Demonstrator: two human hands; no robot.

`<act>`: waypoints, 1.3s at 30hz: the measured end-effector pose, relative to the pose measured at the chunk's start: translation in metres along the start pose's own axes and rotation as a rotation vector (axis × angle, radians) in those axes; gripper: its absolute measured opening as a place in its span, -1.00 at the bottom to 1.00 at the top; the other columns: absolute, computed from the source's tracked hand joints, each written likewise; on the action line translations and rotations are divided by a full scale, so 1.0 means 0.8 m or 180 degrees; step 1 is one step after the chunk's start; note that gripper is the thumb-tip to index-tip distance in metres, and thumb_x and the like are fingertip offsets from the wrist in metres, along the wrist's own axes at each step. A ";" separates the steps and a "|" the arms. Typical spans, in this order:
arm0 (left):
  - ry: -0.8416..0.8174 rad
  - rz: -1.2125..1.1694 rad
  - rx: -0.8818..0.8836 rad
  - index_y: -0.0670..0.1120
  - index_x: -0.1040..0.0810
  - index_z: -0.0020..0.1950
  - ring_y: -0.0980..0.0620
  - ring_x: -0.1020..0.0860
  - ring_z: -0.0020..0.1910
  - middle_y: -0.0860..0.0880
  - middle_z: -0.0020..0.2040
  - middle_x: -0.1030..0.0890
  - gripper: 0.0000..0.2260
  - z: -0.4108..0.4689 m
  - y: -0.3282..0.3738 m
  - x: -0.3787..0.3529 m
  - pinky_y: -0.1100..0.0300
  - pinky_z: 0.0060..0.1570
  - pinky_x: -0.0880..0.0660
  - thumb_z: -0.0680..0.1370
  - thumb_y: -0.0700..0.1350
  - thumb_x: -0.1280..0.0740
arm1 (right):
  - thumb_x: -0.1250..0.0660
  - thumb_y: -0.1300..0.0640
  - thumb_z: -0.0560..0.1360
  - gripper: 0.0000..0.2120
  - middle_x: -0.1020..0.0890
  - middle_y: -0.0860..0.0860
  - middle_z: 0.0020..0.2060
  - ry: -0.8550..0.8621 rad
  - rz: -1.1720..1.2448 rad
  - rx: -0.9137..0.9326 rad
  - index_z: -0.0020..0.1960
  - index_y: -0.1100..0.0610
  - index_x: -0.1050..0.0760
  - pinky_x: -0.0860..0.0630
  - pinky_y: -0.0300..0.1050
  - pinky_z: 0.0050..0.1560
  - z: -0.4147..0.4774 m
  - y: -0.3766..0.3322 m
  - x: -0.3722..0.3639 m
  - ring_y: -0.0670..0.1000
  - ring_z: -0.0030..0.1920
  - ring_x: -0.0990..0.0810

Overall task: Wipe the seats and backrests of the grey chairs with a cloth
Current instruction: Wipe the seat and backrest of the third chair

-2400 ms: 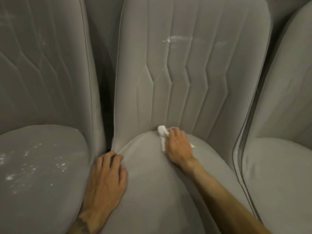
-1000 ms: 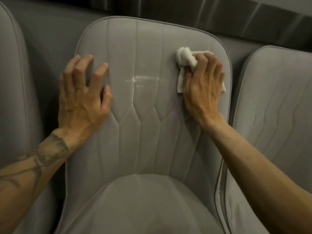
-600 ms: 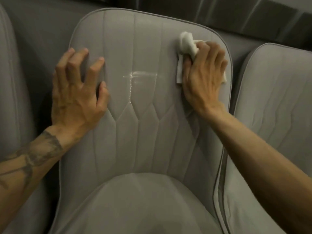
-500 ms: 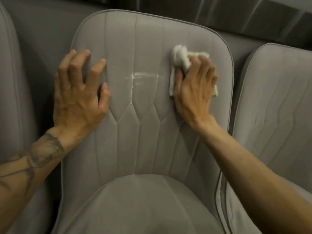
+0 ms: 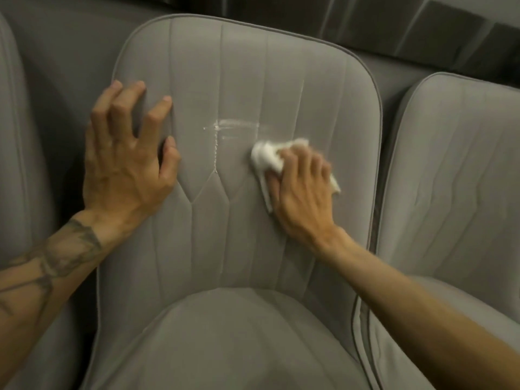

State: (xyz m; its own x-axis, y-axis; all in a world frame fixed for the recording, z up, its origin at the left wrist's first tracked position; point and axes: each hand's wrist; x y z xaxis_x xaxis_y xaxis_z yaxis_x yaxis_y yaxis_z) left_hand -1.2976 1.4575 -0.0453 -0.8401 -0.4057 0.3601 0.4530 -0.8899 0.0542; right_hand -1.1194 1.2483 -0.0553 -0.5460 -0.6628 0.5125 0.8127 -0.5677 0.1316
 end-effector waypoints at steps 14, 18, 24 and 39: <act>-0.0065 0.0077 0.0050 -0.05 -0.33 0.57 -0.30 -0.24 0.58 -0.26 0.57 -0.33 -0.55 -0.001 0.007 0.006 -0.20 0.49 -0.32 0.68 -0.01 -0.19 | -0.22 -0.08 0.64 -0.67 -0.51 0.12 0.18 -0.0102 0.0038 0.0253 0.25 0.13 -0.48 -0.32 0.02 0.15 -0.065 -0.021 -0.035 0.15 0.11 -0.45; -0.0107 0.0071 0.0073 -0.05 -0.33 0.57 -0.31 -0.24 0.59 -0.26 0.58 -0.32 -0.55 0.001 0.008 0.006 -0.21 0.49 -0.33 0.68 -0.01 -0.19 | -0.18 -0.07 0.65 -0.69 -0.51 0.12 0.15 0.0057 0.0001 0.0424 0.25 0.11 -0.46 -0.32 0.05 0.10 -0.019 0.012 -0.024 0.18 0.07 -0.48; -0.0095 0.0085 0.0073 -0.04 -0.31 0.59 -0.29 -0.22 0.59 -0.24 0.58 -0.31 -0.54 0.000 0.005 0.003 -0.21 0.48 -0.35 0.68 0.01 -0.18 | -0.12 -0.08 0.66 -0.69 -0.46 0.10 0.18 0.0663 0.0190 -0.0621 0.26 0.11 -0.39 -0.29 0.01 0.13 0.014 -0.020 -0.034 0.13 0.10 -0.41; -0.0223 -0.0014 0.0024 -0.06 -0.34 0.61 -0.32 -0.18 0.65 -0.21 0.62 -0.24 -0.53 -0.114 -0.005 0.013 -0.26 0.47 -0.28 0.69 -0.03 -0.19 | -0.20 -0.03 0.65 -0.66 -0.49 0.14 0.21 0.0088 0.0342 -0.0087 0.30 0.16 -0.45 -0.33 0.04 0.17 -0.053 -0.035 -0.045 0.16 0.13 -0.44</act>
State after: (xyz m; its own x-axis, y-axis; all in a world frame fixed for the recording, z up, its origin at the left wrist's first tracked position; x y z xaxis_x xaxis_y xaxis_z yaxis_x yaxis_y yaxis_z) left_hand -1.3356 1.4378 -0.1268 -0.8193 -0.3859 0.4242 0.4517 -0.8899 0.0629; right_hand -1.1311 1.2674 -0.1136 -0.4618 -0.7335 0.4987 0.8611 -0.5056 0.0537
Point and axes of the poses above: each hand's wrist, its own z-axis towards the middle knuckle, its own x-axis out of the back of the hand, y = z × x
